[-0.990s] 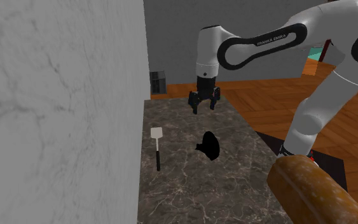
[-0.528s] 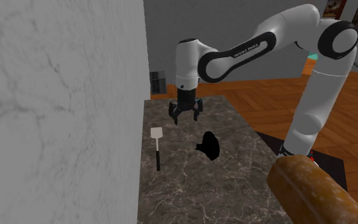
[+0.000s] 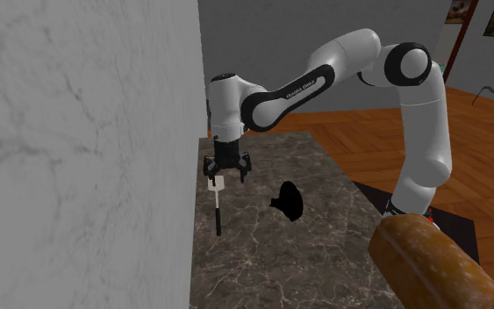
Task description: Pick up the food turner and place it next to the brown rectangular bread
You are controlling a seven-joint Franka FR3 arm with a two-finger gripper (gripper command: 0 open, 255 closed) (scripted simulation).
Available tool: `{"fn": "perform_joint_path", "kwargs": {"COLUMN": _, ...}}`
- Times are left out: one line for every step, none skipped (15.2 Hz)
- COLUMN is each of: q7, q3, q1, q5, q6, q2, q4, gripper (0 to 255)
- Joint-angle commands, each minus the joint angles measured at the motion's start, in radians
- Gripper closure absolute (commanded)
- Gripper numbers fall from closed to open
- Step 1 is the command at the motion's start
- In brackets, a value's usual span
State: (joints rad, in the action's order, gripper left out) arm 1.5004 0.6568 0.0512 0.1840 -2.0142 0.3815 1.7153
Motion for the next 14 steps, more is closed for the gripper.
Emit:
{"fn": "perform_joint_path", "kwargs": {"q7": 0.065, "q3": -0.025, "q1": 0.048, "q5": 0.045, "q6": 0.01, "q2": 0.091, "q4": -0.088, "gripper": 0}}
{"fn": "perform_joint_path", "kwargs": {"q7": 0.09, "q3": -0.04, "q1": 0.073, "q5": 0.063, "q6": 0.02, "q2": 0.135, "q4": -0.139, "gripper": 0}}
{"fn": "perform_joint_path", "kwargs": {"q7": 0.105, "q3": -0.05, "q1": 0.09, "q5": 0.073, "q6": 0.027, "q2": 0.165, "q4": -0.174, "gripper": 0}}
{"fn": "perform_joint_path", "kwargs": {"q7": 0.107, "q3": -0.053, "q1": 0.091, "q5": 0.076, "q6": 0.016, "q2": 0.169, "q4": -0.167, "gripper": 0}}
{"fn": "perform_joint_path", "kwargs": {"q7": 0.109, "q3": -0.055, "q1": 0.093, "q5": 0.079, "q6": 0.005, "q2": 0.174, "q4": -0.16, "gripper": 0}}
{"fn": "perform_joint_path", "kwargs": {"q7": 0.111, "q3": -0.057, "q1": 0.094, "q5": 0.082, "q6": -0.005, "q2": 0.179, "q4": -0.154, "gripper": 0}}
{"fn": "perform_joint_path", "kwargs": {"q7": 0.113, "q3": -0.059, "q1": 0.095, "q5": 0.085, "q6": -0.016, "q2": 0.184, "q4": -0.147, "gripper": 0}}
{"fn": "perform_joint_path", "kwargs": {"q7": 0.115, "q3": -0.061, "q1": 0.096, "q5": 0.088, "q6": -0.027, "q2": 0.189, "q4": -0.141, "gripper": 0}}
{"fn": "perform_joint_path", "kwargs": {"q7": 0.117, "q3": -0.063, "q1": 0.097, "q5": 0.092, "q6": -0.037, "q2": 0.195, "q4": -0.136, "gripper": 0}}
{"fn": "perform_joint_path", "kwargs": {"q7": 0.119, "q3": -0.065, "q1": 0.099, "q5": 0.095, "q6": -0.048, "q2": 0.2, "q4": -0.13, "gripper": 0}}
{"fn": "perform_joint_path", "kwargs": {"q7": 0.12, "q3": -0.066, "q1": 0.1, "q5": 0.097, "q6": -0.054, "q2": 0.203, "q4": -0.127, "gripper": 0}}
{"fn": "perform_joint_path", "kwargs": {"q7": 0.12, "q3": -0.066, "q1": 0.1, "q5": 0.097, "q6": -0.054, "q2": 0.203, "q4": -0.127, "gripper": 0}}
{"fn": "perform_joint_path", "kwargs": {"q7": 0.12, "q3": -0.066, "q1": 0.1, "q5": 0.097, "q6": -0.054, "q2": 0.203, "q4": -0.127, "gripper": 0}}
{"fn": "perform_joint_path", "kwargs": {"q7": 0.12, "q3": -0.066, "q1": 0.1, "q5": 0.097, "q6": -0.054, "q2": 0.203, "q4": -0.127, "gripper": 0}}
